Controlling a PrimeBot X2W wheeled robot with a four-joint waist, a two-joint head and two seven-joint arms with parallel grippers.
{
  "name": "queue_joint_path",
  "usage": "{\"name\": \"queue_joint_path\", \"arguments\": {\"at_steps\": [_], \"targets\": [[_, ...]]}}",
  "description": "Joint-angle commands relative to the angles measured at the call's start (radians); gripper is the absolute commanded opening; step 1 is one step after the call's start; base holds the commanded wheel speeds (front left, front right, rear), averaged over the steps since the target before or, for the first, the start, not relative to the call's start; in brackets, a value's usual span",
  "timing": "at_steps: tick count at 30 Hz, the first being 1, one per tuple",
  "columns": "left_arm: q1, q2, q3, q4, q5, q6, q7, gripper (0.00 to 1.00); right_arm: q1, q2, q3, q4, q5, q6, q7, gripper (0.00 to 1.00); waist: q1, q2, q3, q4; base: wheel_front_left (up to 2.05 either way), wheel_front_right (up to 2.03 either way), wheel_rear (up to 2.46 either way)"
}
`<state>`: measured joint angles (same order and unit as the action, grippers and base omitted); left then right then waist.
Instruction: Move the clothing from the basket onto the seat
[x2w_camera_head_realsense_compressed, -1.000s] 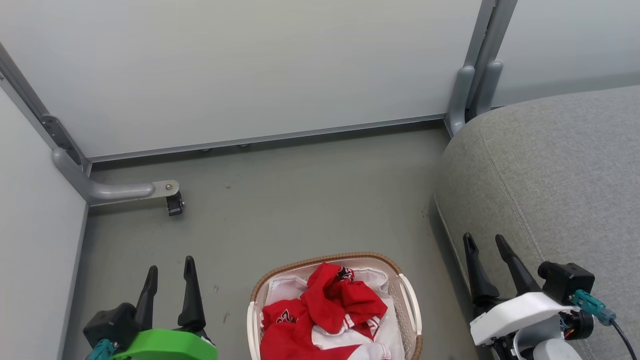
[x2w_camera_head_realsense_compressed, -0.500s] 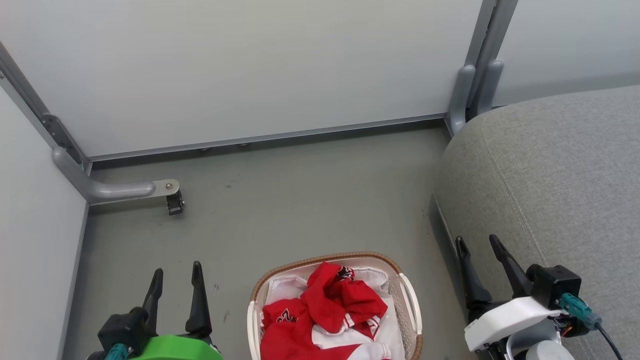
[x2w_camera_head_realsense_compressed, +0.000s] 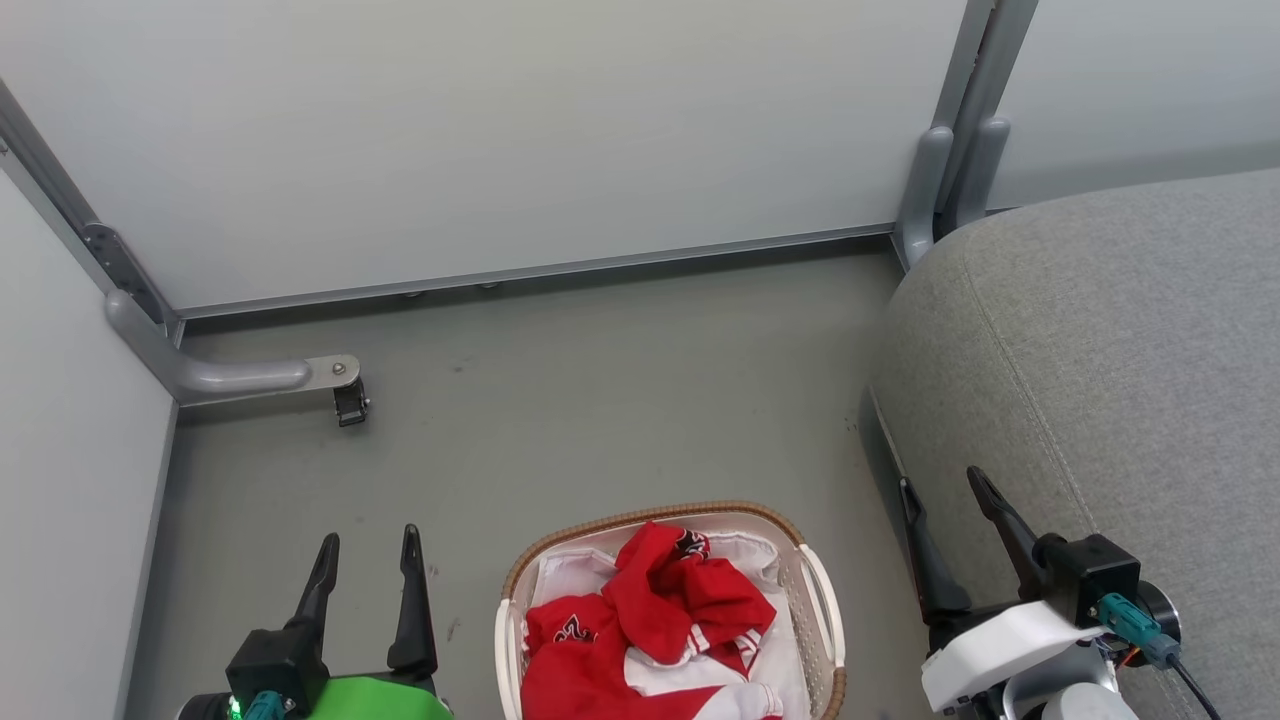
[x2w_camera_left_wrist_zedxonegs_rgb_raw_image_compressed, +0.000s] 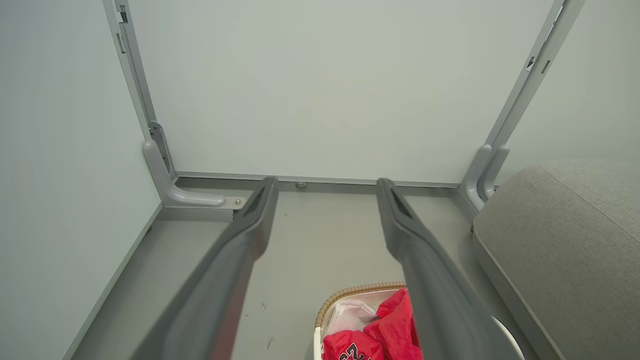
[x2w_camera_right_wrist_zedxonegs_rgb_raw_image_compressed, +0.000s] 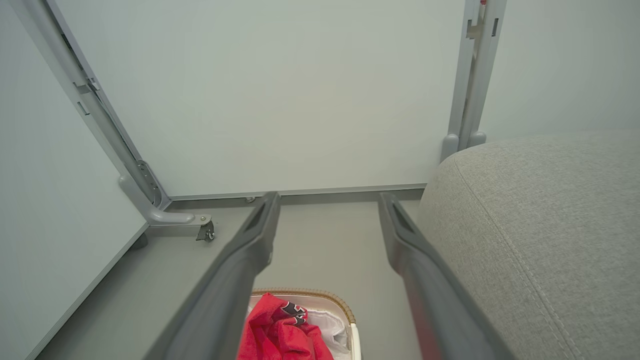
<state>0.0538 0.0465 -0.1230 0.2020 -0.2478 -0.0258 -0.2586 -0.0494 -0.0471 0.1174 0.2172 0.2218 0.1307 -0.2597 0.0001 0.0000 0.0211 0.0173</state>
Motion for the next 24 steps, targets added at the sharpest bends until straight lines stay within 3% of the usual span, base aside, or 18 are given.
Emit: {"name": "queue_joint_path", "arguments": {"at_steps": [1,24], "targets": [[0.015,0.007,0.0,0.004,0.012,0.005,-0.008,1.0,0.01,-0.006,0.003,0.001,-0.015,0.0,-0.007,1.0,-0.0001,0.0,0.0,0.0,0.0,0.0,0.0],[0.011,0.007,-0.003,0.004,0.005,-0.001,-0.008,1.0,0.008,-0.006,0.003,-0.005,-0.008,0.0,-0.007,1.0,-0.0001,0.0,0.007,-0.002,0.0,0.0,0.0]]}}
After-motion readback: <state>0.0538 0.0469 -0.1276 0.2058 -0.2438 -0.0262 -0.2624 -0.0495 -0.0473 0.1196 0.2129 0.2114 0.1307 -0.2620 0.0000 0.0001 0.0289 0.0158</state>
